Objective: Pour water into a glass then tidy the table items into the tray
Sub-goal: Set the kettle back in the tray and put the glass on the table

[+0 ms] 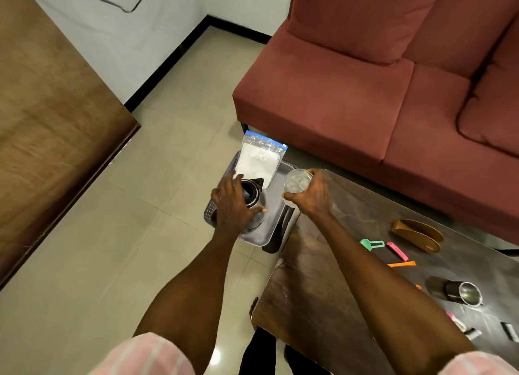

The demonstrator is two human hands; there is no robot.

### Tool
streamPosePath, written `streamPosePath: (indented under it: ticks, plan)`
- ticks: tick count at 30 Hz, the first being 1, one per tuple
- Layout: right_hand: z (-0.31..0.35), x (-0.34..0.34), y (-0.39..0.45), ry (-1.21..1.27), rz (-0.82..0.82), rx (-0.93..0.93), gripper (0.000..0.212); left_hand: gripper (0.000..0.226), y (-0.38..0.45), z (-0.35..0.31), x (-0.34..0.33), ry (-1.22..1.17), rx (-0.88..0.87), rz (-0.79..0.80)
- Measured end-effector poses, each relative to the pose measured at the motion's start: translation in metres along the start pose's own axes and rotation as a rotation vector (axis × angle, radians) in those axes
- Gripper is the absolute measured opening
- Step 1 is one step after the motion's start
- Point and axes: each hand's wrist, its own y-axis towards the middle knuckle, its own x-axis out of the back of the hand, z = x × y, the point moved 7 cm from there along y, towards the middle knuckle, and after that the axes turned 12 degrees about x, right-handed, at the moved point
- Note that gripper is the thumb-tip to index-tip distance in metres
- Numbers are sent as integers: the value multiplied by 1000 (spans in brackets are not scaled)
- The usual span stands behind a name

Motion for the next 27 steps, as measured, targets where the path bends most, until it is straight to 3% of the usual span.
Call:
streamPosePath:
  ticks: [2,5,14,20,27]
  plan:
    - [9,16,-4,-6,-8,16,91,114,-8,-41,6,-20,-138,20]
    - [22,42,-9,-11,-8,33,88,118,-24,-96,8,-140,-208,129]
    - [43,137,-24,-46,-101,13,90,92,-59,-193,29,-689,-193,316]
    - [44,195,-40,-31,-159,18,89,72,-76,-237,49,-749,-257,275]
    - [36,247,-55,140,-118,79,86,77,-93,-276,68,-692,-359,271]
